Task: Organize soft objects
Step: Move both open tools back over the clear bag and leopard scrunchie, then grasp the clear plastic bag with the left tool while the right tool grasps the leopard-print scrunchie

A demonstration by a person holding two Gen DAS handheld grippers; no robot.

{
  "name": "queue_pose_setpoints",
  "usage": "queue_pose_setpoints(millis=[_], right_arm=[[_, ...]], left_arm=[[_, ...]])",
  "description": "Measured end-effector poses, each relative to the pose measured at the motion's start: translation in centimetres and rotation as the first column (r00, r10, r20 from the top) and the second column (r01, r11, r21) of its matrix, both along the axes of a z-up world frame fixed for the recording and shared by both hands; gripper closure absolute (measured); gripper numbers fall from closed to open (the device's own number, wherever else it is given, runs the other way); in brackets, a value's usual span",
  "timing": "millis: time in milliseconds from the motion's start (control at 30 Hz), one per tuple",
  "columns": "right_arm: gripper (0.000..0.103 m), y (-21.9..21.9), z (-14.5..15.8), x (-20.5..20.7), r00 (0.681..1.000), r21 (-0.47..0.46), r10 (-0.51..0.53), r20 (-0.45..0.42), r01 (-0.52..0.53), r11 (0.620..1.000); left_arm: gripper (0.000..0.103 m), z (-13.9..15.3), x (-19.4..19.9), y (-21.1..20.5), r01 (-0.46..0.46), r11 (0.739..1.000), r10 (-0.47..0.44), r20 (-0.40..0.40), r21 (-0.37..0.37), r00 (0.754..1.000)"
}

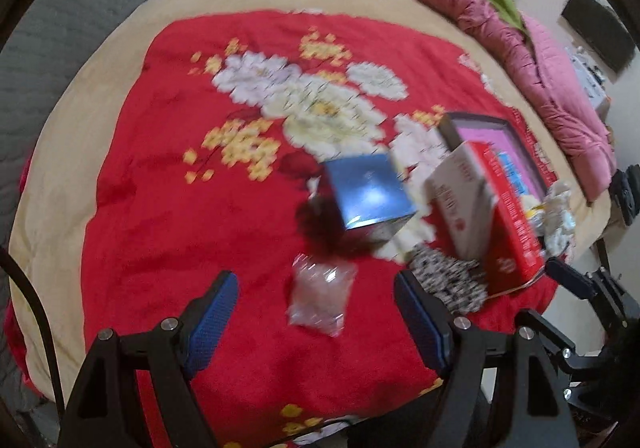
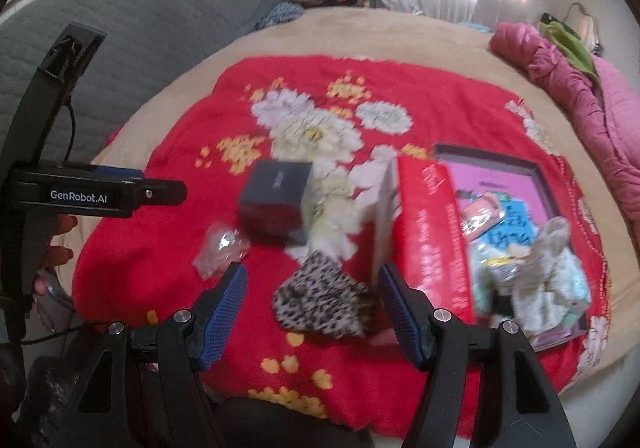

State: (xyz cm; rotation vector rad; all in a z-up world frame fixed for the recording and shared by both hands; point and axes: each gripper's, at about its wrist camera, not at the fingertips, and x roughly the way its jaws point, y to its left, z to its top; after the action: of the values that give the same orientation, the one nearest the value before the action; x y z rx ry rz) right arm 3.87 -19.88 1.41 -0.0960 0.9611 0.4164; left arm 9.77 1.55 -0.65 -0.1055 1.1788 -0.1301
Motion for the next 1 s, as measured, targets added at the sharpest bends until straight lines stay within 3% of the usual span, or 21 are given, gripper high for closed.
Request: queue_pose_setpoints(millis=[233,633,700,800,867,1000], right_arm=[[0.033,2.8,-4.1,0.0,0.994,-0.135,0.085,-0.063,-0.093,0.987],[0.034,6.1,-10.5,1.7,0.977,-0.378,0.189,-0.102,-0.214,0.901],[0.04,6.2,-11.2,2.1,0.976,-0.398,0.19,-0.106,-0.217,0.891],[0.059,6.0,-12.0,3.1,0.979,-0.398,0.168,-0.115,-0.201,0.895],[0.083,5.5,-12.2,3.9,0.983,-0.388,0.137,-0.119,-0.173,0.905],[0.092,4.2,-11.2,5.0,0.99,-0.312,0.089,-0.107,-0.118,0.943]], left_arm=[[0.024,-5.0,-0.2,1.1,-0.016,1.0,0.016,-0.092,-0.003,0.996],[0.024,-10.1,2.1,0.1,-0.023,0.997,0.009,-0.198,-0.069,0.98],[0.023,-10.4,2.4,-0.1,-0.028,0.996,0.01,-0.203,-0.084,0.979],[0.023,-10.9,2.8,-0.8,-0.022,0.996,0.003,-0.216,-0.086,0.976],[0.023,-11.2,3.1,-1.4,-0.015,0.996,-0.005,-0.22,-0.088,0.975],[0.023,-12.0,3.6,-2.8,0.01,0.998,-0.025,-0.221,-0.067,0.975]])
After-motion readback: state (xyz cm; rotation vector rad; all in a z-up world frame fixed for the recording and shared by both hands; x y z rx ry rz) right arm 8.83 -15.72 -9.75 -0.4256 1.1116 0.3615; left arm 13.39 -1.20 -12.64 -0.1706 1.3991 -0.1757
